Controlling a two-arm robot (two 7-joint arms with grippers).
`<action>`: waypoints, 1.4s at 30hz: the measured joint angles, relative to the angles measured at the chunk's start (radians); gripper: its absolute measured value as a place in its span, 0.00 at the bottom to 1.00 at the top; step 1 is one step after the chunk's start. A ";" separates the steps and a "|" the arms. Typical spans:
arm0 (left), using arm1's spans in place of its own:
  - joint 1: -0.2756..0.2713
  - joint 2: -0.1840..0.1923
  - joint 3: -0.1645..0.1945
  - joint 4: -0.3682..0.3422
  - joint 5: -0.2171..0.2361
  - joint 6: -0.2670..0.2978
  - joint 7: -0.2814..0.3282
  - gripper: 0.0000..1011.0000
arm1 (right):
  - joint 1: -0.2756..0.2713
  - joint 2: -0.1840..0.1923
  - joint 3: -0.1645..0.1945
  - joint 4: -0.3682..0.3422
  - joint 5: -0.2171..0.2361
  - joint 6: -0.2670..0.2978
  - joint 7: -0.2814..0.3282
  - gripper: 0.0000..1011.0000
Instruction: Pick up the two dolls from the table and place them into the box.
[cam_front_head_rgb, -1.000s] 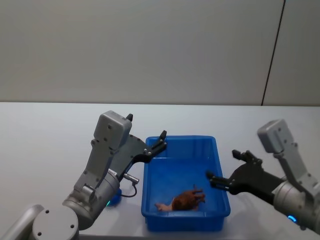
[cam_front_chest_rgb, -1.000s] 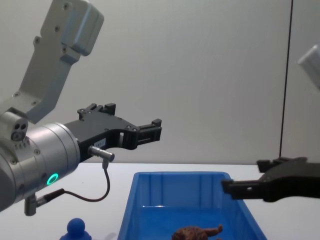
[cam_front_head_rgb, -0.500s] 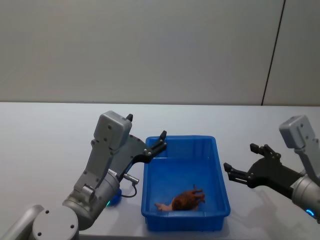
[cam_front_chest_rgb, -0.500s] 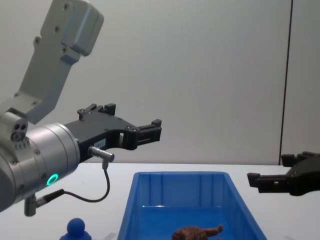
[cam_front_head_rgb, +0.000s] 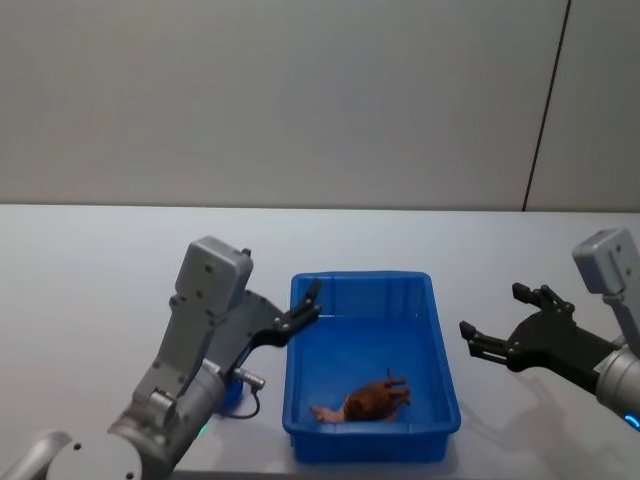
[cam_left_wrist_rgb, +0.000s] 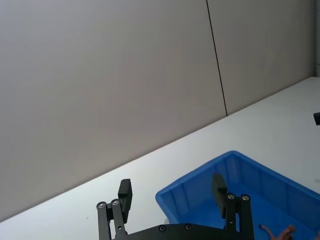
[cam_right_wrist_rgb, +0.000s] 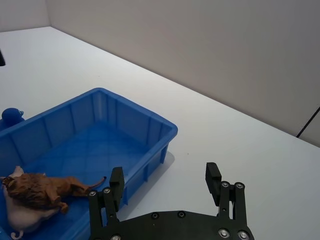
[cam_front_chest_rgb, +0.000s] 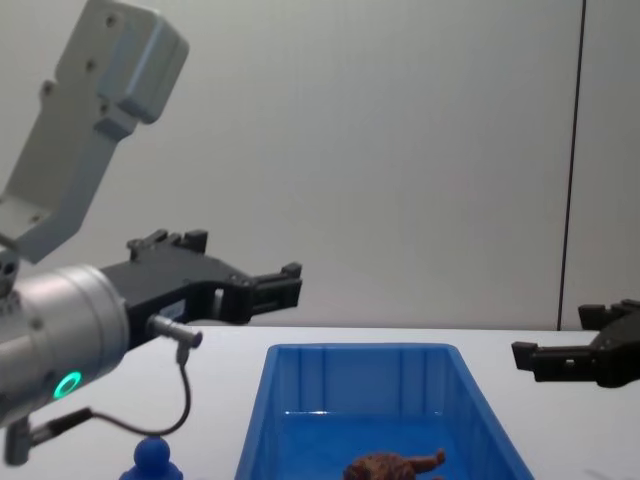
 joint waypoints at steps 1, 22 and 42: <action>0.005 0.003 0.000 -0.005 -0.002 0.004 0.004 0.99 | 0.000 0.000 0.000 0.000 0.000 0.000 0.000 0.99; 0.092 0.087 -0.045 -0.018 -0.136 0.063 0.019 0.99 | 0.002 0.005 0.005 0.006 0.003 -0.007 0.003 0.99; 0.058 0.102 -0.082 0.121 -0.173 0.081 -0.122 0.99 | 0.002 0.006 0.006 0.008 0.003 -0.009 0.003 0.99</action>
